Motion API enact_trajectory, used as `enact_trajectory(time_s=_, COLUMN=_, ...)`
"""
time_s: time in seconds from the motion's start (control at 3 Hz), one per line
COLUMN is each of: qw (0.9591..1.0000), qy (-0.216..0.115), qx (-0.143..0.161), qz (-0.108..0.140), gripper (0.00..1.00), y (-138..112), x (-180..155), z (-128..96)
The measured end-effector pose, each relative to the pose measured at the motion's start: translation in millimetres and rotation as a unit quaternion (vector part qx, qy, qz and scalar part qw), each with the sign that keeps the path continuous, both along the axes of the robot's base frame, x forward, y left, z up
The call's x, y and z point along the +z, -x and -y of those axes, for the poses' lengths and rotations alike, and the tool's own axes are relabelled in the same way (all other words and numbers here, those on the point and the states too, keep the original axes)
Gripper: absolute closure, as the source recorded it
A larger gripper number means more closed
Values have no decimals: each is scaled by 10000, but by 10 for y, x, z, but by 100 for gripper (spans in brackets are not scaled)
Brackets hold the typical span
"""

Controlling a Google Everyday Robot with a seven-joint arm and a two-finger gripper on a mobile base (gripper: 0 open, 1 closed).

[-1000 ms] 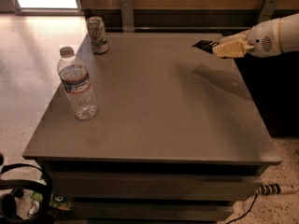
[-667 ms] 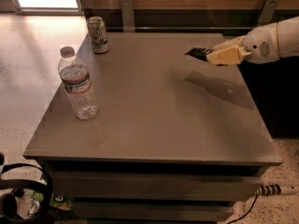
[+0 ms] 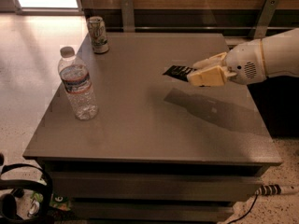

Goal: Move rxbar chocolate near water bottle

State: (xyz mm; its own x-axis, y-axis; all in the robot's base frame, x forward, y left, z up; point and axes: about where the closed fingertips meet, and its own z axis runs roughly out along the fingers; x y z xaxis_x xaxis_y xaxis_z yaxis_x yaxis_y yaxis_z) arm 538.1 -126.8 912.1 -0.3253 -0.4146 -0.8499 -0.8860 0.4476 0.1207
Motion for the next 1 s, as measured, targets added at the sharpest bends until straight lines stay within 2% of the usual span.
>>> enact_trajectory(time_s=0.67, qw=9990, qy=-200, qx=398, qz=10, gripper=100, y=579, x=-139, z=-604)
enact_trajectory(time_s=1.0, qw=9989, qy=-213, qx=426, qz=53, gripper=100, y=856, x=-442, z=-966)
